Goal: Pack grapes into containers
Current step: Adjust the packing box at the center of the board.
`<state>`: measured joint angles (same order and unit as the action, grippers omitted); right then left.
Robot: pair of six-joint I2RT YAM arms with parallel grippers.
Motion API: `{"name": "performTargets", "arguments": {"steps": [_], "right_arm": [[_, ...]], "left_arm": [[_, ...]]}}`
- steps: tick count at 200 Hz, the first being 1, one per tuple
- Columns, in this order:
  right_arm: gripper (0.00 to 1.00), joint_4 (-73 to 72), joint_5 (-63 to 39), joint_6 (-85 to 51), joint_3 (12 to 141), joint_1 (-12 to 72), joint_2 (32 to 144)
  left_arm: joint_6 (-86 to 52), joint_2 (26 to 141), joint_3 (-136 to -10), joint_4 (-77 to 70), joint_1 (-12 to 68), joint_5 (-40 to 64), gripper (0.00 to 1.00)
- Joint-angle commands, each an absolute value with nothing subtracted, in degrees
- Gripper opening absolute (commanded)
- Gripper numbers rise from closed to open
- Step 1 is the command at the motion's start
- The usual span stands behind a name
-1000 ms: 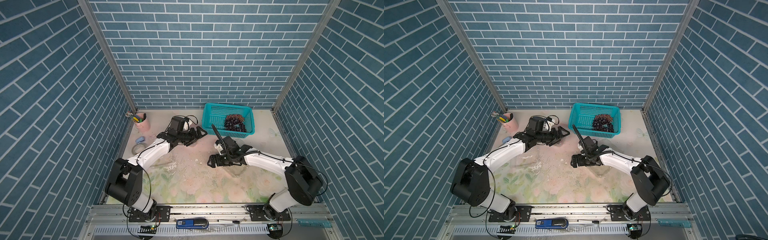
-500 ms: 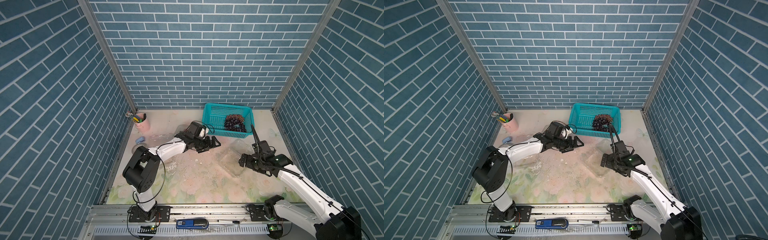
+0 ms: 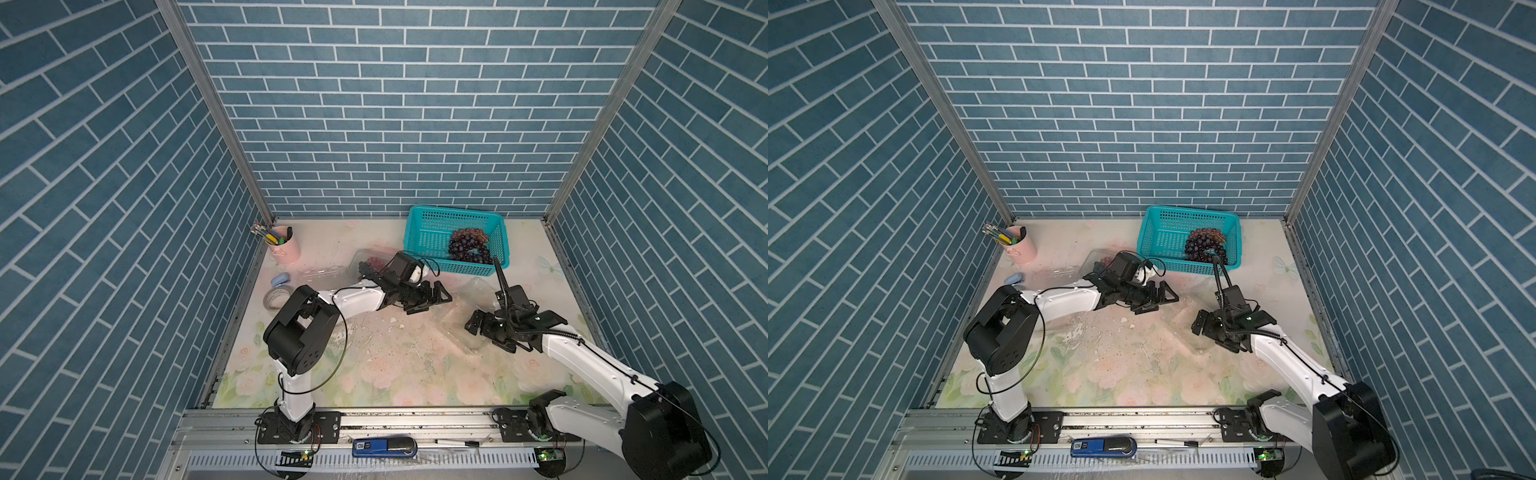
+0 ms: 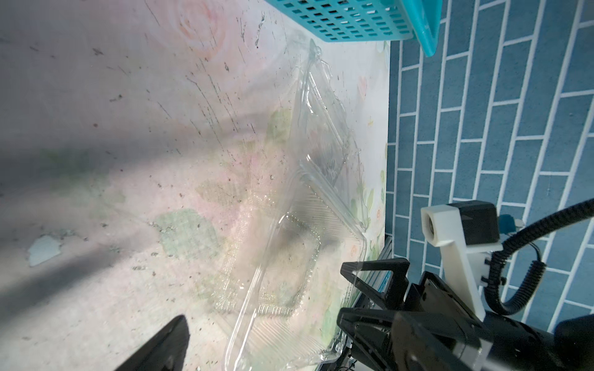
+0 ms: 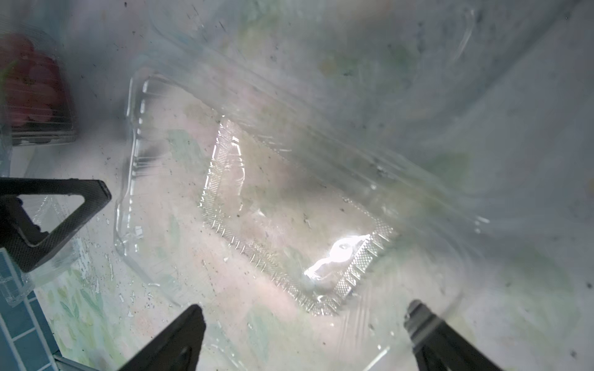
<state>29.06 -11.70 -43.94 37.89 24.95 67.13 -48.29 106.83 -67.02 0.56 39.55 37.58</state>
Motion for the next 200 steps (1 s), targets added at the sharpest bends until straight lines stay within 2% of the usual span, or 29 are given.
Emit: {"name": "performTargets", "arguments": {"steps": [1,52,112,164,200], "right_arm": [[0.98,28.71,-11.48,-36.90,42.51,24.77,72.05],[0.98,30.36,-12.90,-27.69,49.18,24.79,81.30],[0.99,29.00,-18.43,-25.79,51.50,24.96,85.66],[0.99,26.58,-20.72,-28.47,56.72,27.26,91.47],[0.98,37.33,-8.32,-25.65,58.11,25.72,85.73]], "left_arm": [[-48.73,105.82,-65.59,-0.85,39.46,37.58,0.99],[-50.71,105.41,-64.28,-3.23,39.38,37.89,0.99],[-52.32,96.02,-55.13,-3.34,39.05,35.05,1.00],[-47.79,88.29,-49.22,3.81,32.18,33.75,0.99],[-39.67,82.33,-52.45,15.08,27.90,30.74,1.00]]}}
